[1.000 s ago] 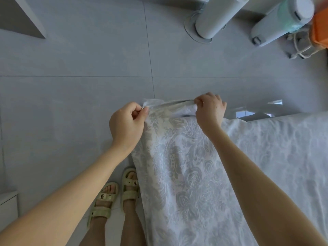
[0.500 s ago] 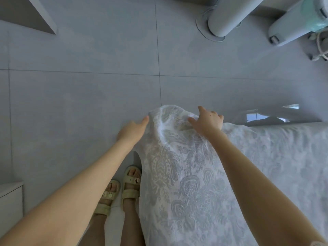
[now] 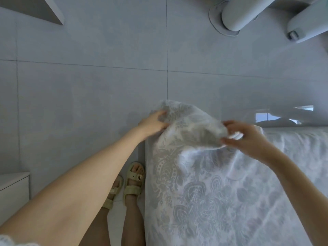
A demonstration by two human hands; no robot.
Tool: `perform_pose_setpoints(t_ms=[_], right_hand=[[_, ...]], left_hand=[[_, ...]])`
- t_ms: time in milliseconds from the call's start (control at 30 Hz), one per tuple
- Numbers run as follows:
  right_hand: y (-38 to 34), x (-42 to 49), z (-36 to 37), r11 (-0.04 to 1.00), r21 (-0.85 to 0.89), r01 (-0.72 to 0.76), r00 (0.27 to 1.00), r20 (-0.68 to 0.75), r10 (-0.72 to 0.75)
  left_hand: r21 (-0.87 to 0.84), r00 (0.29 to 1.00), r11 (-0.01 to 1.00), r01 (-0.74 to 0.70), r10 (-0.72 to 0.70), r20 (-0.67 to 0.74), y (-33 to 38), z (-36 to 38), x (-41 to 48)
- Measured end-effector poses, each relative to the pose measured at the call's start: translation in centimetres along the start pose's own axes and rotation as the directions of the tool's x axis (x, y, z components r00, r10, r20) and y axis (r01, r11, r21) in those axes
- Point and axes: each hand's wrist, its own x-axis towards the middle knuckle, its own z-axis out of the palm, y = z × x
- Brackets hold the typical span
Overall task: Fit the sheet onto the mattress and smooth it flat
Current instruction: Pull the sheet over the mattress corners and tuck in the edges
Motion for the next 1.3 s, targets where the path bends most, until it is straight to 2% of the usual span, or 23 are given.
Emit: perform_pose_setpoints(t_ms=[33, 67, 100, 167, 200, 267, 333, 367, 433, 500, 633, 700, 767, 833, 867, 900, 933, 967, 1000, 1033, 1167, 1267, 1300], right_hand=[[-0.2, 0.2, -0.1, 0.998, -0.018, -0.065, 0.976, 0.206, 0.067], [-0.5, 0.7, -0.2, 0.990, -0.007, -0.143, 0.941, 0.309, 0.138], [-1.0, 1.4, -0.2, 0.972, 0.017, -0.233, 0.927, 0.306, 0.217], [-1.6, 3.2, 0.0, 0.938, 0.044, -0.344, 0.926, 0.183, 0.331], [-1.7, 4.0, 0.2, 0.938, -0.051, -0.343, 0.929, 0.132, 0.346], [-1.5, 5.4, 1.1, 0.906, -0.314, -0.284, 0.930, 0.139, 0.340], [-1.4, 6.0, 1.9, 0.849, -0.449, -0.279, 0.900, 0.187, 0.394], [-1.2, 6.1, 2.2, 0.833, -0.473, -0.288, 0.885, 0.200, 0.420], [-1.1, 6.3, 2.7, 0.803, -0.527, -0.279, 0.882, 0.189, 0.431], [-1.0, 6.6, 2.9, 0.779, -0.563, -0.276, 0.879, 0.180, 0.442], [-2.1, 6.5, 3.9, 0.759, -0.575, -0.306, 0.882, 0.129, 0.453], [-2.8, 6.3, 4.0, 0.762, -0.549, -0.342, 0.888, 0.078, 0.454], [-4.0, 5.7, 3.1, 0.805, -0.436, -0.403, 0.897, -0.017, 0.441], [-6.4, 4.9, 1.2, 0.867, -0.309, -0.390, 0.916, -0.224, 0.332], [-8.0, 4.5, 0.2, 0.895, -0.319, -0.311, 0.910, -0.371, 0.183], [-9.7, 4.1, -0.5, 0.904, -0.382, -0.193, 0.861, -0.507, -0.030], [-10.9, 3.8, -0.9, 0.885, -0.456, -0.094, 0.770, -0.597, -0.226], [-11.8, 3.4, -1.1, 0.865, -0.500, -0.040, 0.678, -0.649, -0.345], [-12.0, 2.8, -0.9, 0.861, -0.508, -0.009, 0.631, -0.671, -0.389], [-11.8, 2.1, -0.7, 0.862, -0.507, 0.018, 0.621, -0.670, -0.407], [-9.9, -1.8, 0.4, 0.846, -0.512, 0.153, 0.642, -0.599, -0.479], [-9.0, -2.0, 1.0, 0.828, -0.505, 0.245, 0.713, -0.485, -0.507], [-8.6, -1.7, 1.3, 0.825, -0.491, 0.279, 0.740, -0.438, -0.510]], left_hand=[[-0.021, 0.997, 1.000, -0.007, 0.008, 0.073, 0.3, 0.4, -0.2], [-0.029, 0.991, 1.000, -0.008, 0.011, 0.134, 0.7, 0.8, -0.6], [-0.010, 0.986, 1.000, 0.003, -0.001, 0.168, 1.1, 1.1, -1.1], [0.097, 0.984, 0.993, 0.062, -0.077, 0.162, 1.4, 1.5, -1.5], [0.169, 0.985, 0.982, 0.084, -0.108, 0.135, 1.3, 1.6, -1.4], [0.368, 0.989, 0.925, 0.093, -0.129, 0.075, 0.8, 2.0, -1.1], [0.537, 0.993, 0.837, 0.105, -0.112, -0.018, 0.5, 2.4, -0.5], [0.543, 0.994, 0.832, 0.113, -0.089, -0.071, 0.3, 2.6, -0.4], [0.431, 0.987, 0.898, 0.092, -0.026, -0.158, 0.3, 2.5, -0.4], [0.280, 0.988, 0.958, 0.055, -0.012, -0.155, 0.0, 1.4, -0.7], [0.140, 0.979, 0.989, -0.036, 0.064, -0.194, -0.2, -2.0, -2.4], [0.092, 0.973, 0.993, -0.069, 0.088, -0.215, -0.1, -3.9, -3.3], [0.066, 0.976, 0.995, -0.072, 0.084, -0.199, 0.0, -5.7, -4.1], [0.043, 0.984, 0.996, -0.078, 0.084, -0.158, 0.3, -7.1, -4.8], [0.024, 0.988, 0.996, -0.083, 0.086, -0.128, 0.5, -7.5, -5.1], [-0.003, 0.991, 0.996, -0.092, 0.091, -0.095, 0.9, -7.7, -5.4], [-0.015, 0.992, 0.994, -0.112, 0.110, -0.068, 1.2, -7.9, -5.5], [-0.013, 0.990, 0.991, -0.132, 0.131, -0.043, 1.6, -8.1, -5.7], [-0.001, 0.989, 0.989, -0.147, 0.147, -0.014, 1.8, -8.3, -5.9], [-0.001, 0.989, 0.989, -0.147, 0.147, 0.024, 2.0, -8.6, -6.0], [-0.033, 0.980, 0.999, 0.020, -0.013, 0.198, 2.4, -10.3, -5.4], [-0.184, 0.998, 0.982, 0.048, -0.052, -0.017, 4.3, -9.8, -2.4], [-0.178, 0.996, 0.983, 0.033, -0.047, -0.077, 5.6, -9.2, -1.3]])
